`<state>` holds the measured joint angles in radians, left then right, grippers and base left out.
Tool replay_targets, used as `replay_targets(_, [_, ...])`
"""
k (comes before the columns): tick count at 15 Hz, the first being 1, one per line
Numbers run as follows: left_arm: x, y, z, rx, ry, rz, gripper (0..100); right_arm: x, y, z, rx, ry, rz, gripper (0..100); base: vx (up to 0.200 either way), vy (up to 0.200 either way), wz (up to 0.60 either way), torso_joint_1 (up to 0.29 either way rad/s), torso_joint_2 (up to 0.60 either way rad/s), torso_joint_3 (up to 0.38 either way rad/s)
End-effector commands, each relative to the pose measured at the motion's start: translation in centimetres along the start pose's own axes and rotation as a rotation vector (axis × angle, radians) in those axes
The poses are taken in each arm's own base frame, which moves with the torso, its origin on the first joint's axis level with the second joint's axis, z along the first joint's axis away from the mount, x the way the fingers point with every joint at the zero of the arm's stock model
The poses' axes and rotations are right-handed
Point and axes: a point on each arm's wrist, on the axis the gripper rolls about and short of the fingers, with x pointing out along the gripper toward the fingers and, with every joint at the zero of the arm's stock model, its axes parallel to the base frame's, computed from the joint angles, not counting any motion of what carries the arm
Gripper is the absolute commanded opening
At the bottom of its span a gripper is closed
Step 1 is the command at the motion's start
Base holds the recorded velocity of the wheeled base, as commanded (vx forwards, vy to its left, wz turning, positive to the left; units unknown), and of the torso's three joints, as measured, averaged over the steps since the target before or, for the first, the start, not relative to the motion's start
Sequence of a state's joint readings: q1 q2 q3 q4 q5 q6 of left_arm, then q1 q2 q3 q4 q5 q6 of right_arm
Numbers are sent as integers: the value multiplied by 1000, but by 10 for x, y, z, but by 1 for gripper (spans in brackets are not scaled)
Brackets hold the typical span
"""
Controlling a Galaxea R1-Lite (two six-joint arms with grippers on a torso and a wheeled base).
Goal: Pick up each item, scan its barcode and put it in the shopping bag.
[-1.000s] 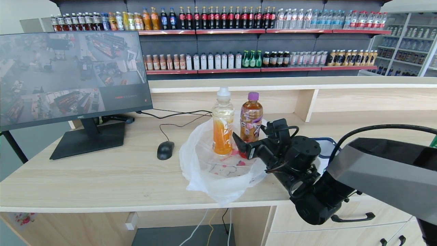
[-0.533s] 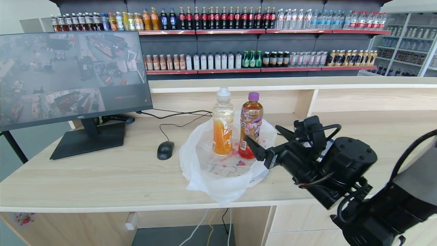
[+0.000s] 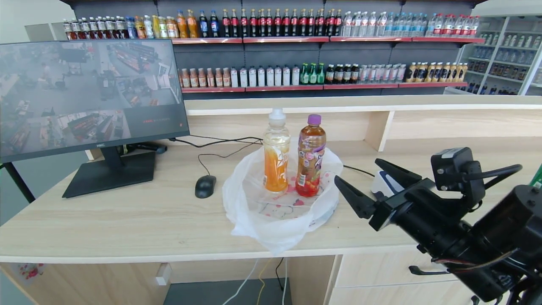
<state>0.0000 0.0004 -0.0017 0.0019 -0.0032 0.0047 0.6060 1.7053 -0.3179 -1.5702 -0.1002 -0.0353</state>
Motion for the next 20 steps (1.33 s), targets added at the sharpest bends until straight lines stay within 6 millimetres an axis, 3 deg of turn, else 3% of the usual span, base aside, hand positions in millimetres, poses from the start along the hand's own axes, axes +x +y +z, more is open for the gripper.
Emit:
replay_targets(1, [0, 0, 0, 0, -1, 0, 100, -4, 0, 7, 4, -24, 1, 100, 0, 0, 0, 0, 0, 0])
replay_targets(4, [0, 0, 0, 0, -1, 0, 100, -3, 0, 8, 5, -29, 1, 100, 0, 0, 0, 0, 0, 0])
replay_targets(7, [0, 0, 0, 0, -1, 0, 100, -2, 0, 8, 5, -32, 1, 100, -200, 0, 0, 9, 6, 4])
replay_targets(13, [0, 0, 0, -3, -1, 3, 100, -1, -1, 8, 4, -33, -4, 100, 0, 0, 0, 0, 0, 0])
replay_targets(20, [0, 0, 0, -5, 1, 2, 100, -3, -2, 11, 5, -44, -6, 100, 0, -200, 0, 6, 4, 2])
